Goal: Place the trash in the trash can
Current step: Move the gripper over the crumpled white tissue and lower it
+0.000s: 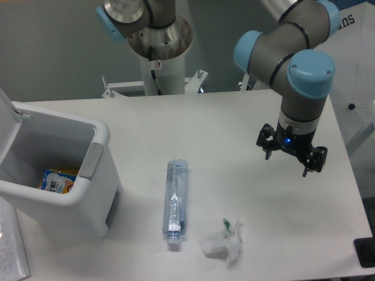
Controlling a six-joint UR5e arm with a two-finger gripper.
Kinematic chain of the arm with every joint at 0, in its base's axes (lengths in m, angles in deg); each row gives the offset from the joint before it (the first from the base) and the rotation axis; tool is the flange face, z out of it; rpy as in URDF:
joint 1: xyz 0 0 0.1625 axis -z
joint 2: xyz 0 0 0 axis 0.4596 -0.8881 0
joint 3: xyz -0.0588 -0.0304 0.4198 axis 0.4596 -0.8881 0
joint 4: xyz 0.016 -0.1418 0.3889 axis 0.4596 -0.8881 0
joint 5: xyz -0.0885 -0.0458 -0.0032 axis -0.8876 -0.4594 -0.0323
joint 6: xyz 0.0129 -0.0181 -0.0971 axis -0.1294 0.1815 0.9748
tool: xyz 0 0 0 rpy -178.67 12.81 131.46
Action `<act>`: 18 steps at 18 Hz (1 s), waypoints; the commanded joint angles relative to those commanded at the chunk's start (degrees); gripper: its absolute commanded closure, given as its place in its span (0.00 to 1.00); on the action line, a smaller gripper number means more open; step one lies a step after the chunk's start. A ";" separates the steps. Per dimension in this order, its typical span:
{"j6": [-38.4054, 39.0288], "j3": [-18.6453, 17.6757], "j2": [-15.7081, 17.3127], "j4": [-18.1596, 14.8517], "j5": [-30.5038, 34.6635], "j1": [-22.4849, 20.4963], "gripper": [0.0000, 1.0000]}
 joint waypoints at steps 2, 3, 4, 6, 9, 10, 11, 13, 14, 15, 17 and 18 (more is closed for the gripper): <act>0.00 -0.18 0.00 0.09 -0.26 0.26 0.00; 0.00 -0.18 0.09 0.09 -0.26 0.26 0.00; 0.09 -0.18 0.09 0.09 -0.35 0.35 0.00; 0.09 -0.26 0.09 0.00 -0.70 0.44 0.00; 0.62 -1.40 0.09 0.09 -3.15 0.44 0.00; 0.70 -2.80 0.17 0.78 -4.82 0.35 0.00; 0.79 -3.94 0.26 1.57 -7.01 0.35 0.00; 3.50 -5.09 1.31 3.16 -10.27 0.18 0.00; 7.08 -5.27 1.58 3.34 -10.54 0.18 0.00; 11.30 -5.36 1.58 3.43 -10.55 0.35 0.00; 17.64 -4.40 1.58 3.52 -10.72 0.53 0.00; 20.19 -4.13 1.50 3.52 -10.90 0.61 0.00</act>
